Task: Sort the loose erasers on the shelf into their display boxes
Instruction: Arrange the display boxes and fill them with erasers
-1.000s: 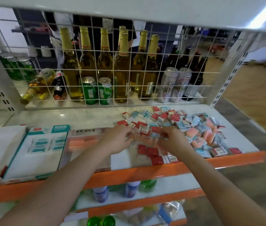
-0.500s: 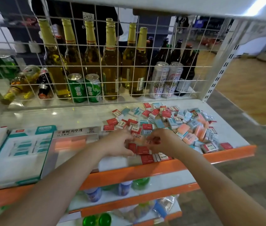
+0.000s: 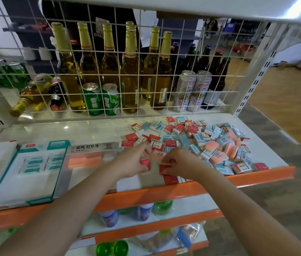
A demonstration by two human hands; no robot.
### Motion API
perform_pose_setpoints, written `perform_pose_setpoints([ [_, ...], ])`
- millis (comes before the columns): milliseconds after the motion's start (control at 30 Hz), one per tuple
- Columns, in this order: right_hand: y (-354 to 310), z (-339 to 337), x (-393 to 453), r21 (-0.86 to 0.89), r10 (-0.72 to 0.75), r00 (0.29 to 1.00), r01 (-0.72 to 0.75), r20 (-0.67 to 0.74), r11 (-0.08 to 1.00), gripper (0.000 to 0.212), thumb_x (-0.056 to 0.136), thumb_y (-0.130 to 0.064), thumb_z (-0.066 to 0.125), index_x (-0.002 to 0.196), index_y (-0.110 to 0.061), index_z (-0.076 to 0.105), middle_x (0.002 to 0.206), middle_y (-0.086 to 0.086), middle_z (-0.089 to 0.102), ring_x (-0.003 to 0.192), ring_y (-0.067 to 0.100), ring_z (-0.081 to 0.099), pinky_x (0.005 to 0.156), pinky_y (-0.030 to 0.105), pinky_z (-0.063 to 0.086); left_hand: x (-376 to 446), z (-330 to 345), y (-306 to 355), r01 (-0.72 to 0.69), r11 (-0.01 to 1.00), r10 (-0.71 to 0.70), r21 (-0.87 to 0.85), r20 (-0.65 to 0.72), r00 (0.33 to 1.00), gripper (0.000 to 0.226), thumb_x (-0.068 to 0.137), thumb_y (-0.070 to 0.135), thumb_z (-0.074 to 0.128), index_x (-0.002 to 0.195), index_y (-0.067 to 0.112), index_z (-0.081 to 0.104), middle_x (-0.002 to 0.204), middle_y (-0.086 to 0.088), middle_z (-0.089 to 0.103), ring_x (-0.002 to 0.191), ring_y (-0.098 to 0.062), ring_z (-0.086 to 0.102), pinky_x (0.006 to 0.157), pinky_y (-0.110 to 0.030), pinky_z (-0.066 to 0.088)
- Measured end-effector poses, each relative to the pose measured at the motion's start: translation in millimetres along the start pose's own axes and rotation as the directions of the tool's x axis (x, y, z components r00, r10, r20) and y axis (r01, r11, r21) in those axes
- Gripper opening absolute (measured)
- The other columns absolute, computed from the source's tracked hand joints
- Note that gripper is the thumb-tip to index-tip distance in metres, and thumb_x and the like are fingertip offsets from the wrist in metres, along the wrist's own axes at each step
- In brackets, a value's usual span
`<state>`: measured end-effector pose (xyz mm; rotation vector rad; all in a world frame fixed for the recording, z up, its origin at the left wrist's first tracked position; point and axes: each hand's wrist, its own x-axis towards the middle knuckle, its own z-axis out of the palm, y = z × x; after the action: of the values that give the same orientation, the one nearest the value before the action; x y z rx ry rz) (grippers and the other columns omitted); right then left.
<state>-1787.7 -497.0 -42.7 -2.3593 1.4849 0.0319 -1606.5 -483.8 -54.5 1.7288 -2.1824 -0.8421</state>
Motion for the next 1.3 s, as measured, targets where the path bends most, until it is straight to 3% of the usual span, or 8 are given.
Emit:
perform_pose_setpoints([
  [100, -6, 5, 3, -0.019, -0.010, 1.000, 0.010, 0.008, 1.000, 0.032, 0.081, -0.028, 0.066, 0.110, -0.014, 0.065, 0.106, 0.002, 0.063, 0.093, 0.019, 0.057, 0.077, 0.028, 0.049, -4, -7, -8, 0.046, 0.999, -0.048, -0.028, -0.096, 0.994, 0.041, 0.081, 0.017, 0.070, 0.119, 0.022, 0.054, 0.117, 0.003, 0.056, 0.102, -0.014, 0.054, 0.072, -0.023, 0.043],
  [233, -16, 13, 9, -0.077, 0.005, 1.000, -0.008, -0.030, 0.997, 0.014, 0.079, -0.022, 0.061, 0.082, -0.008, 0.063, 0.083, 0.008, 0.058, 0.072, 0.016, 0.046, 0.049, 0.019, 0.030, -7, -12, -14, 0.096, 0.992, -0.111, -0.080, -0.225, 0.968, 0.022, 0.080, 0.019, 0.070, 0.100, 0.023, 0.064, 0.108, 0.000, 0.063, 0.089, -0.016, 0.056, 0.076, -0.032, 0.046],
  [333, -16, 10, 10, 0.069, 0.049, 0.991, -0.040, -0.125, 0.997, 0.015, 0.081, -0.020, 0.060, 0.084, -0.006, 0.066, 0.084, 0.010, 0.062, 0.070, 0.018, 0.052, 0.054, 0.020, 0.036, -7, -14, -15, 0.106, 0.985, -0.147, -0.137, -0.334, 0.931, 0.015, 0.079, 0.019, 0.071, 0.091, 0.025, 0.062, 0.101, 0.001, 0.063, 0.084, -0.015, 0.055, 0.068, -0.027, 0.041],
  [500, -12, 2, -2, 0.490, 0.163, 0.938, 0.007, -0.305, 0.872, 0.005, 0.080, -0.006, 0.065, 0.080, -0.008, 0.070, 0.064, -0.019, 0.058, 0.056, -0.003, 0.055, 0.049, 0.002, 0.039, -2, -10, -7, 0.115, 0.992, -0.127, -0.055, -0.478, 0.869, 0.015, 0.085, 0.021, 0.064, 0.100, 0.021, 0.061, 0.095, 0.009, 0.056, 0.081, -0.009, 0.050, 0.066, -0.025, 0.038],
  [600, -9, 13, -5, 0.546, 0.177, 0.931, 0.028, -0.319, 0.837, 0.009, 0.080, -0.004, 0.065, 0.085, -0.011, 0.067, 0.074, -0.010, 0.067, 0.066, -0.013, 0.058, 0.058, 0.002, 0.041, -1, -1, -6, 0.092, 0.996, -0.071, 0.022, -0.460, 0.885, 0.014, 0.087, 0.018, 0.058, 0.100, 0.021, 0.059, 0.106, 0.006, 0.057, 0.087, -0.013, 0.054, 0.065, -0.026, 0.034],
  [867, -5, 22, -13, 0.199, 0.130, 0.900, -0.050, -0.416, 0.979, 0.022, 0.083, -0.020, 0.063, 0.103, -0.010, 0.064, 0.106, 0.003, 0.058, 0.089, 0.022, 0.058, 0.074, 0.029, 0.047, -8, 6, -14, 0.134, 0.987, -0.094, 0.084, -0.368, 0.925, 0.015, 0.087, 0.027, 0.059, 0.102, 0.024, 0.057, 0.121, 0.008, 0.051, 0.108, -0.012, 0.050, 0.071, -0.025, 0.034],
  [1100, 0, 13, -18, 0.015, 0.151, 0.941, -0.154, -0.303, 0.988, 0.019, 0.085, -0.019, 0.057, 0.097, -0.008, 0.066, 0.106, 0.006, 0.058, 0.085, 0.019, 0.055, 0.067, 0.023, 0.040, -5, 6, -18, 0.110, 0.983, -0.064, 0.147, -0.289, 0.955, 0.045, 0.089, 0.025, 0.059, 0.131, 0.019, 0.047, 0.131, 0.000, 0.051, 0.117, -0.018, 0.048, 0.089, -0.028, 0.038],
  [1300, -2, 13, -19, 0.048, 0.168, 0.949, -0.161, -0.268, 0.986, 0.020, 0.086, -0.022, 0.057, 0.099, -0.011, 0.067, 0.104, 0.004, 0.059, 0.079, 0.013, 0.048, 0.062, 0.021, 0.036, -1, 5, -20, 0.130, 0.974, -0.081, 0.186, -0.252, 0.964, 0.037, 0.087, 0.025, 0.059, 0.124, 0.021, 0.055, 0.123, -0.003, 0.056, 0.109, -0.022, 0.052, 0.083, -0.031, 0.041],
])
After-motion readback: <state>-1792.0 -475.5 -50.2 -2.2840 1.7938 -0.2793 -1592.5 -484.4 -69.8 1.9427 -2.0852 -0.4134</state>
